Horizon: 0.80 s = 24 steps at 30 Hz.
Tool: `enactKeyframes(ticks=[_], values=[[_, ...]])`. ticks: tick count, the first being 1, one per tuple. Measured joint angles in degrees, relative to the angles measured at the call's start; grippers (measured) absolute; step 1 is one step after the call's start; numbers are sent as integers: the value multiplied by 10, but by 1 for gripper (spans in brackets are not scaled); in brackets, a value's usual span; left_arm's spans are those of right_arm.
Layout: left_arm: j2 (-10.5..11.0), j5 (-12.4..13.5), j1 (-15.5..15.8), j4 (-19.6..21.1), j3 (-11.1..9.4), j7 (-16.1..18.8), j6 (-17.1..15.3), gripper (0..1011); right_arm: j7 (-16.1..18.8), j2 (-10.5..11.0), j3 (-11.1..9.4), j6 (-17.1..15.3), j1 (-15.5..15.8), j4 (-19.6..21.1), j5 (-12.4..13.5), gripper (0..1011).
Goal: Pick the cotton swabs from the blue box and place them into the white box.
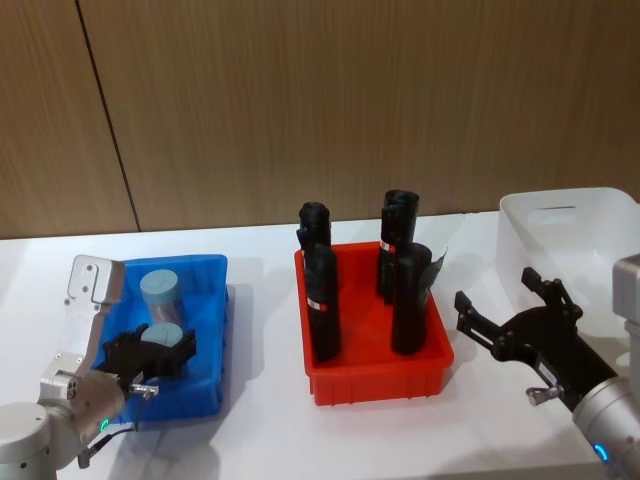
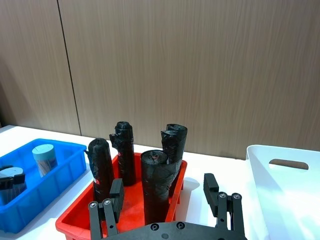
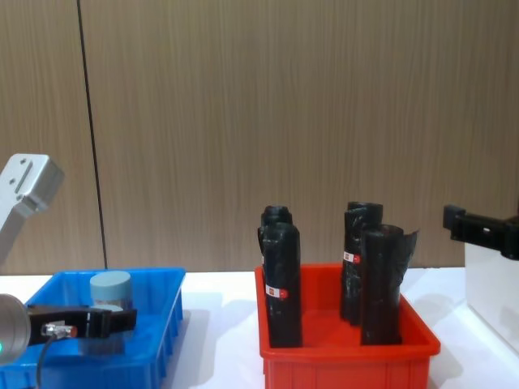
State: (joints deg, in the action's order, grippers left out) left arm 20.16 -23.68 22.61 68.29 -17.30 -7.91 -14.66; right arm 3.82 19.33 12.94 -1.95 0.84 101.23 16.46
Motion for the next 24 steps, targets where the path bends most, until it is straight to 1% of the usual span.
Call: enactKeyframes(ticks=[2,3,4,11,18,20,21,24], values=[[-1,0,2,-3,0,-2,1,756,0,0,0,0,0,0,0,1001],[-2,0,3,-6,0,-4,2,691,0,0,0,0,0,0,0,1002],[-2,0,4,-7,0,-5,3,670,0,0,0,0,0,0,0,1001],[-3,1,5,-8,0,-7,4,669,0,0,0,0,0,0,0,1001],[3,12,0,21,3,-10,5,669,0,0,0,0,0,0,0,1001],[7,18,-3,40,5,-14,5,669,0,0,0,0,0,0,0,1001],[7,18,-3,40,5,-14,5,669,0,0,0,0,0,0,0,1002],[13,25,-7,72,8,-21,3,669,0,0,0,0,0,0,0,1001]])
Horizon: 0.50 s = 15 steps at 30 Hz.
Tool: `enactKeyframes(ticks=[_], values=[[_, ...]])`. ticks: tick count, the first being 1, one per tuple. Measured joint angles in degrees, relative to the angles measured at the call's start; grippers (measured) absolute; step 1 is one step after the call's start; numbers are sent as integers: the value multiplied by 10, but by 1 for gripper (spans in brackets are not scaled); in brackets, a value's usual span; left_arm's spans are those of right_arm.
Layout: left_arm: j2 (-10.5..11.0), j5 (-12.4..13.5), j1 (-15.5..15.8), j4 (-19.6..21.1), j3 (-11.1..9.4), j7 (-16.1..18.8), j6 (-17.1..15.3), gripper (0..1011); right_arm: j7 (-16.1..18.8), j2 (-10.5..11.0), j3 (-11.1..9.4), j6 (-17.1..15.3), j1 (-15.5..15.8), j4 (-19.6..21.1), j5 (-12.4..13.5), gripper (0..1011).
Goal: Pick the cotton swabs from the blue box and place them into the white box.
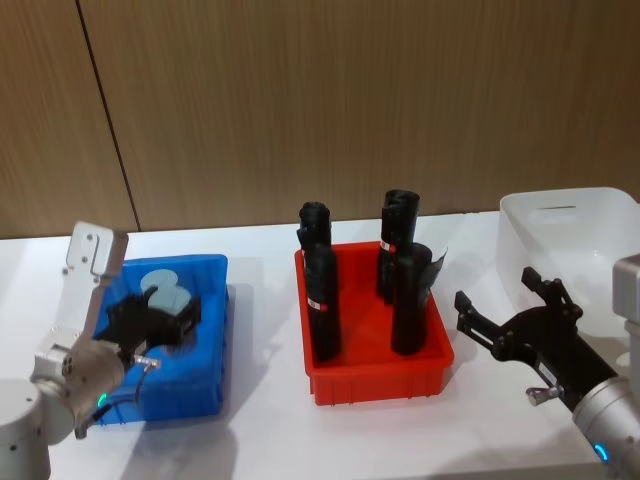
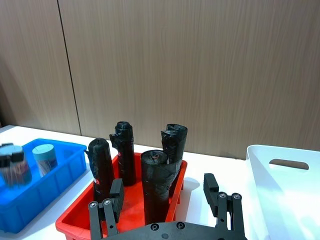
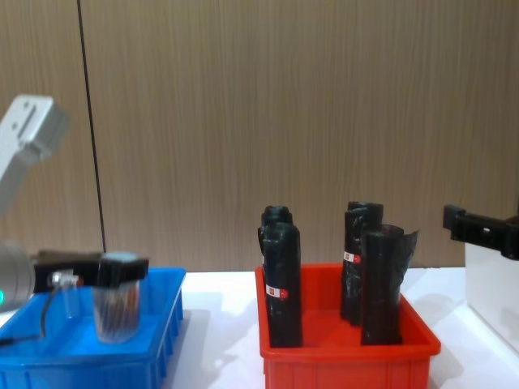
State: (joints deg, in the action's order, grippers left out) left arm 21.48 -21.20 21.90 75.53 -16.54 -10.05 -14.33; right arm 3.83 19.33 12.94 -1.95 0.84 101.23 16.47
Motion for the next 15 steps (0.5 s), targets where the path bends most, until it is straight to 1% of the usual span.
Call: enactKeyframes(ticks=[3,4,8,15], values=[[4,3,-2,21,2,-7,-3,669,0,0,0,0,0,0,0,1001],[7,5,-3,35,3,-12,-5,669,0,0,0,0,0,0,0,1002],[12,8,-4,65,5,-28,-11,669,0,0,0,0,0,0,0,1001],[15,5,-1,104,6,-64,-20,669,0,0,0,0,0,0,0,1001]])
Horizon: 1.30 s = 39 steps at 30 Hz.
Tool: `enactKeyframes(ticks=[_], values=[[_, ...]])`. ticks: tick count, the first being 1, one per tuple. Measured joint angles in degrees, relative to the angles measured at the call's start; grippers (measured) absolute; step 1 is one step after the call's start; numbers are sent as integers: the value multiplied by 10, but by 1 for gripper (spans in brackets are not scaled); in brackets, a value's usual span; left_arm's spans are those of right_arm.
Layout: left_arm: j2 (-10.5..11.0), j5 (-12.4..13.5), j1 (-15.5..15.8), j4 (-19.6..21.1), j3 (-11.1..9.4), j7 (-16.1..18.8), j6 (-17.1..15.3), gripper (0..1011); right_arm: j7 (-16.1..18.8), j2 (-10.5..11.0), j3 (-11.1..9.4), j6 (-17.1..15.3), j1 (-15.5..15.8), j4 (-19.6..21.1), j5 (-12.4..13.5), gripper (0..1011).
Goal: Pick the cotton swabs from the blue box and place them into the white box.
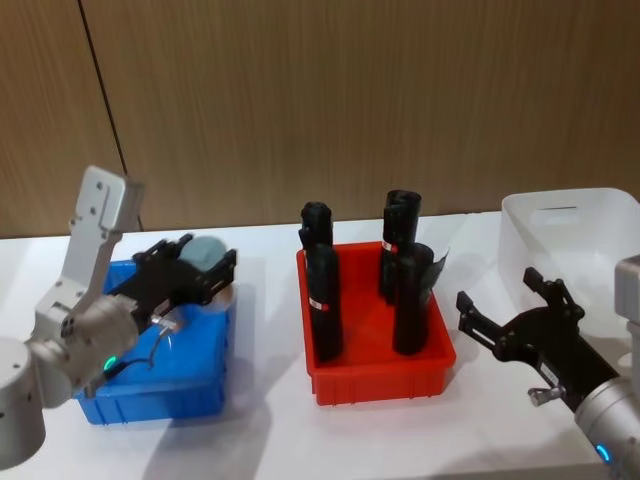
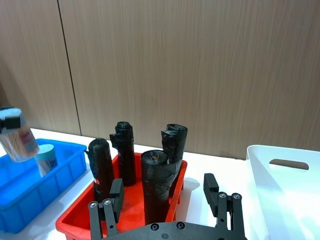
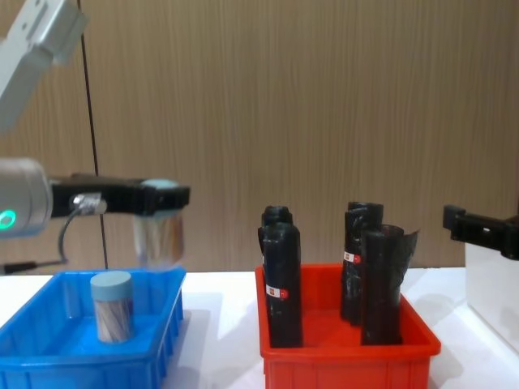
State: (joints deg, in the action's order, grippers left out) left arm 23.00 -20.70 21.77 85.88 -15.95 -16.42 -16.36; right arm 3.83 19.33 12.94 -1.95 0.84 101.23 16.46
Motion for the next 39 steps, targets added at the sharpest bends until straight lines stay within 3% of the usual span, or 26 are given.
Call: enactKeyframes(ticks=[9,20,30,39], values=[[-5,-18,15,27,-2,-54,-28,669,0,0,0,0,0,0,0,1002],[-24,-41,57,31,-11,-129,-107,669,0,0,0,0,0,0,0,1002],[-42,-39,96,7,-23,-185,-147,669,0,0,0,0,0,0,0,1001],[-57,-24,125,-14,-35,-227,-163,669,0,0,0,0,0,0,0,1001]])
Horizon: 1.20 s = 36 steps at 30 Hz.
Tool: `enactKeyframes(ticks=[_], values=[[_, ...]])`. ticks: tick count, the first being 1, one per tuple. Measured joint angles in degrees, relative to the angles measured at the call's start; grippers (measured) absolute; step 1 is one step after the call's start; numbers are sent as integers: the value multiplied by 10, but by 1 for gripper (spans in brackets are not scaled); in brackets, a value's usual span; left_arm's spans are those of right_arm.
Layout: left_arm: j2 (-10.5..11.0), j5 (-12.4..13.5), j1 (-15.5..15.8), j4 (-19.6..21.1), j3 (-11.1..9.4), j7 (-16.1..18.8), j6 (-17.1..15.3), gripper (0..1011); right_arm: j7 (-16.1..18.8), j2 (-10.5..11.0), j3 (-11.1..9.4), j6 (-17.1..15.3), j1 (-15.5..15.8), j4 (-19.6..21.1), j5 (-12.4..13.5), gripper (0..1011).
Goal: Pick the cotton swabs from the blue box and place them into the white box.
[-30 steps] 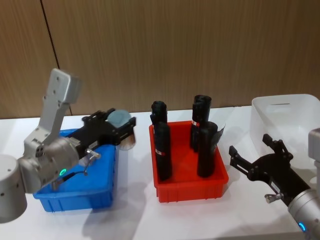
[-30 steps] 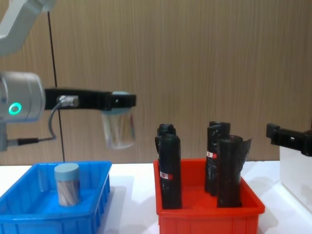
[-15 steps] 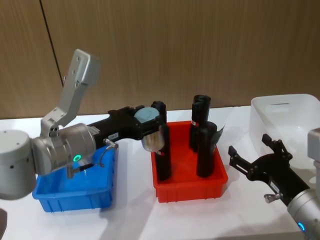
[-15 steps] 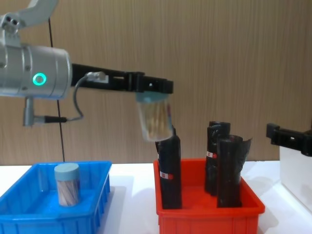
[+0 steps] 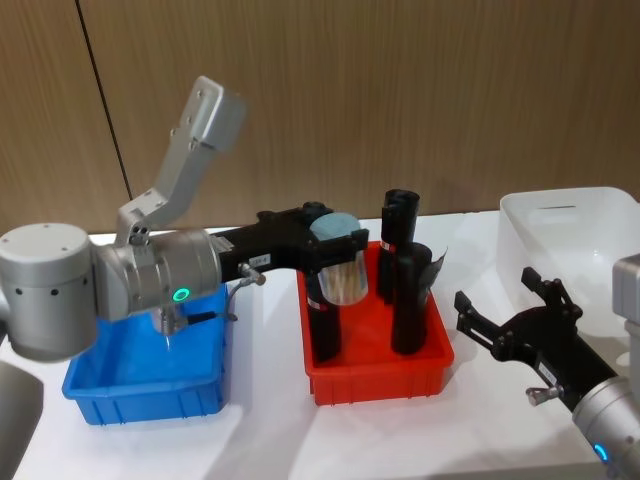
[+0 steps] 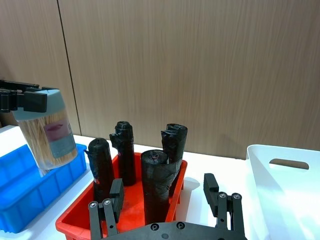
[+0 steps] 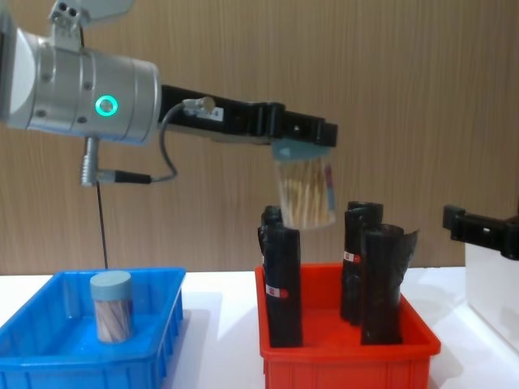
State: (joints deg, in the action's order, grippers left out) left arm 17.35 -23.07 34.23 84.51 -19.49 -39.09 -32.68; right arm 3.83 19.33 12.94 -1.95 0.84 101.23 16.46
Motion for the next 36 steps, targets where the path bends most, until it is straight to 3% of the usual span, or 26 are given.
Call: enactKeyframes(ticks=[17,26,36], values=[[-14,16,26,-19,-13,-37,-12,669,7,2,-1,-2,-1,1,-3,1001],[-16,19,30,-22,-15,-43,-13,669,45,12,-4,-27,-9,9,-16,1002],[-17,20,33,-24,-16,-47,-14,669,101,19,-6,-75,-31,13,-20,1001]])
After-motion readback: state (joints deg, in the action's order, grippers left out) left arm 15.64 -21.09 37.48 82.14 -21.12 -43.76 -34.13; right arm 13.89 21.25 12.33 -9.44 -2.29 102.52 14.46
